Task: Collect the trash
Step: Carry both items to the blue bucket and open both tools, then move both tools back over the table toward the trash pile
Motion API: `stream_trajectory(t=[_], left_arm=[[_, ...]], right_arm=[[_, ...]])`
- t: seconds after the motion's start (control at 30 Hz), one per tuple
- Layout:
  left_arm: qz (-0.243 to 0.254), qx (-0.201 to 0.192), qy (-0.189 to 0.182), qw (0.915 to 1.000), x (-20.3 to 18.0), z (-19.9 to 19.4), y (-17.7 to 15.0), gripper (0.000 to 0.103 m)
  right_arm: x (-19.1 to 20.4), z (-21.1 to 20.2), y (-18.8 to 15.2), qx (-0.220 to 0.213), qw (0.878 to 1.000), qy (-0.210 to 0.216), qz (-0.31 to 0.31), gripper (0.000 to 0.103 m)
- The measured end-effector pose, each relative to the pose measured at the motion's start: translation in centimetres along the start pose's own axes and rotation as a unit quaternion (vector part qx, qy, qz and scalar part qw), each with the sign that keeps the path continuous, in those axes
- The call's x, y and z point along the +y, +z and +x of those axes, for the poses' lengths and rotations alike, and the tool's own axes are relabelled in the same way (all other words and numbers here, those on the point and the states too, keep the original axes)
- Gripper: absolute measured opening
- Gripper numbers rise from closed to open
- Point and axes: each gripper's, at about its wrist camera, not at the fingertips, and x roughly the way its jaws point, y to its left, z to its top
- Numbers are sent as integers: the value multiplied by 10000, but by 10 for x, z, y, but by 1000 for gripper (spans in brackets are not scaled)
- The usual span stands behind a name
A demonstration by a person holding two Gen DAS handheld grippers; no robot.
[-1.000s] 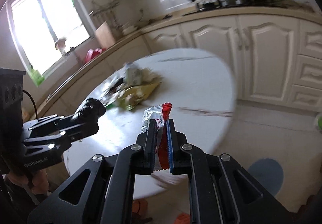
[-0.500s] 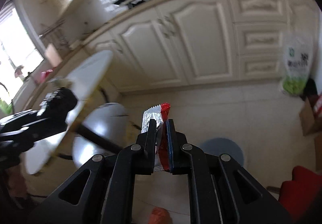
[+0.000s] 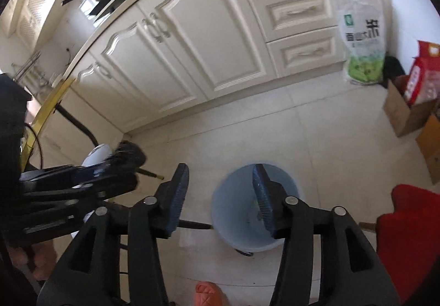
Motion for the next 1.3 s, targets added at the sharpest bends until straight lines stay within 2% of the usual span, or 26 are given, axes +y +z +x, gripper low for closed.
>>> stream_trajectory(t=[0.07,0.1,0.13,0.2,0.3,0.43,0.67,0.73,0.9,0.97,1.03,1.17,1.3], left_arm=[[40,17,-49,10000,0,15,19,35],[40,31,-24,10000,-2,22,23,38],[47,40,4,10000,-4,26,27,51],[25,-37,8,10000,-7,29,27,67],[8,-192,118,9997,-11,21,19,72],[-30,-226,111,9997,-18,-4,-3,72],[-34,-728,245,9970,-25,-88,-42,74],[16,-853,185,9962,-23,-115,-58,78],[-77,-1285,318,9912,-7,-189,-108,78],[-124,-1505,322,9880,-2,-223,-132,78],[-159,-1711,307,9846,7,-252,-154,79],[-233,-2153,445,9752,31,-315,-208,86],[-379,-2462,670,9662,67,-366,-259,87]], right_arm=[[-5,-5,-2,-47,10000,-52,31,48],[-7,-7,-3,-59,9999,-98,34,50],[-9,-11,-4,-102,9999,-117,54,53],[-12,-18,-6,-148,9997,-160,120,53],[-14,-28,-9,-235,9994,-159,205,54],[-10,-44,-12,-339,9990,-189,209,56],[22,-89,-13,-651,9978,-149,4,65],[34,-102,-13,-730,9972,-107,-78,67],[74,-139,-15,-1004,9943,-19,-352,71],[89,-152,-16,-1108,9928,25,-452,72],[111,-169,-17,-1271,9901,79,-587,78],[155,-195,-19,-1472,9850,238,-873,81],[207,-207,-21,-1550,9791,349,-1269,84]])
